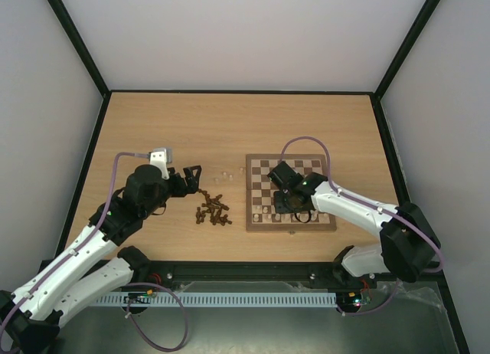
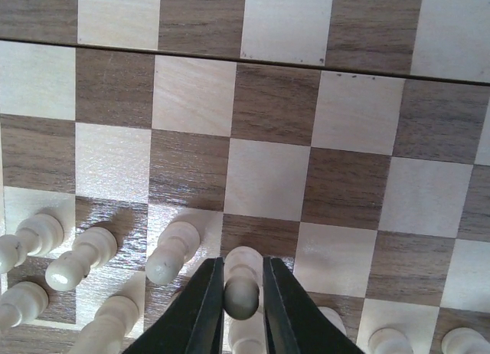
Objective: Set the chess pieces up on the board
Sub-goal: Place the chess piece on the chessboard, then pick up the chess piece at the center of the board.
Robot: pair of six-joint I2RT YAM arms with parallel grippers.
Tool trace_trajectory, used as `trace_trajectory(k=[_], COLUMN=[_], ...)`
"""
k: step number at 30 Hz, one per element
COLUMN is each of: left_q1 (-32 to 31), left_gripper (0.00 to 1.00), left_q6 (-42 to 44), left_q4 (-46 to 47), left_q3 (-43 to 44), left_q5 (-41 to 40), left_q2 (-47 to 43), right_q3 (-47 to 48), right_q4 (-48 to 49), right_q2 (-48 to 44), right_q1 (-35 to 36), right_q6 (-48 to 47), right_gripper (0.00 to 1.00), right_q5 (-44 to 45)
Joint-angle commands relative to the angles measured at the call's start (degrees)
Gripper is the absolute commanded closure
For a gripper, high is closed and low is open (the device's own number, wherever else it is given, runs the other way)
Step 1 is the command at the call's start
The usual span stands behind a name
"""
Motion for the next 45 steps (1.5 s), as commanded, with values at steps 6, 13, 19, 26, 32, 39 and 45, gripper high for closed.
trace_trajectory(k=[6,13,19,26,32,39,45], left_q1=[0.3,0.3,0.3,0.3,0.3,0.3,0.3], left_gripper=[0.01,0.01,0.01,0.01,0.01,0.01,0.01], left_q6=[0.3,0.3,0.6,0.9,1.2,1.2,1.2], left_q4=[1.1,1.1,0.6,-0.7,-1.6,-1.3,-1.5], left_q3=[0.1,0.4,0.8,1.6,1.8,1.4,1.3], left_q5=[0.7,0.7,0.6,-0.1,-0.5,-0.3,-0.6], left_q2=[0.0,0.0,-0.3,-2.2,-3.0,-3.2,-3.5], right_q3=[0.0,4.8,13.4,23.2,31.5,40.1,43.5], right_q4=[-1.7,-4.1,-2.9,1.0,2.6,2.0,0.7], right_q2=[0.1,-0.8,2.3,11.7,22.4,33.4,38.6], right_q1=[-0.3,-0.3,-0.3,-0.2,0.4,2.6,4.0], right_q6=[0.8,0.0,-3.7,-7.2,-8.4,-9.4,-9.8], right_gripper=[0.77,0.72,0.38,0.01,0.19,0.67,0.68], right_q5=[1.1,2.9,0.3,-4.5,-7.8,-8.0,-6.7])
